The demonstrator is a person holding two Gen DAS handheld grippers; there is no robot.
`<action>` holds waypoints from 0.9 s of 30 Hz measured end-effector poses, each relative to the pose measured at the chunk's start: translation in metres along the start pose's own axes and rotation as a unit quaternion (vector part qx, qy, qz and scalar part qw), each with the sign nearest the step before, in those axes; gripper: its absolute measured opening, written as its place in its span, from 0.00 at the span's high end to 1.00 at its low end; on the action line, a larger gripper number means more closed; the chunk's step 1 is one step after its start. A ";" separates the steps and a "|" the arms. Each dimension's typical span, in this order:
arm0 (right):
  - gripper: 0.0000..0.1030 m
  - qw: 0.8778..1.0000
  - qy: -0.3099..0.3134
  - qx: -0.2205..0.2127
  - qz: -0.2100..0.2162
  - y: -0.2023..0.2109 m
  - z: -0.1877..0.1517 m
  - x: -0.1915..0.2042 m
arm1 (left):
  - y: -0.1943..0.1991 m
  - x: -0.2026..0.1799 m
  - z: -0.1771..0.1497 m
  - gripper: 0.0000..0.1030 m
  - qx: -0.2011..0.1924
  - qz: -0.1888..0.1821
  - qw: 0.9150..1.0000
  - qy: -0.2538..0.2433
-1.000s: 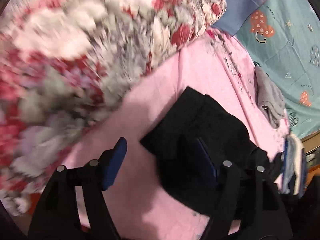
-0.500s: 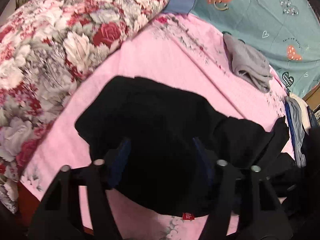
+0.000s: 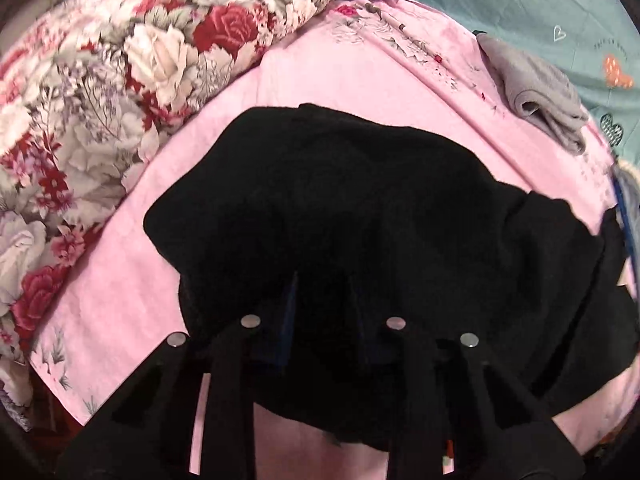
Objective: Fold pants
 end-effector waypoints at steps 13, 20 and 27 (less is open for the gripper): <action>0.48 0.977 -0.112 0.113 -0.140 -0.116 0.064 -0.068 | 0.000 0.007 0.002 0.74 0.007 -0.046 0.999 0.017; 0.87 0.985 -0.131 0.063 -0.095 -0.088 0.046 -0.092 | -0.002 0.004 0.002 0.74 0.012 -0.041 0.999 0.019; 0.87 0.992 -0.111 -0.055 -0.024 0.029 -0.021 -0.127 | -0.004 0.008 0.007 0.74 0.028 -0.056 0.998 0.032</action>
Point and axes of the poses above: each gripper's, at about its wrist camera, not at the fingertips, and y roughly against the way its jaws point, x to its left, z to its top, the point moved 7 cm from there along -y, roughly the way its jaws point, and after that the axes turned 6 degrees about y, right-handed, at the moved point
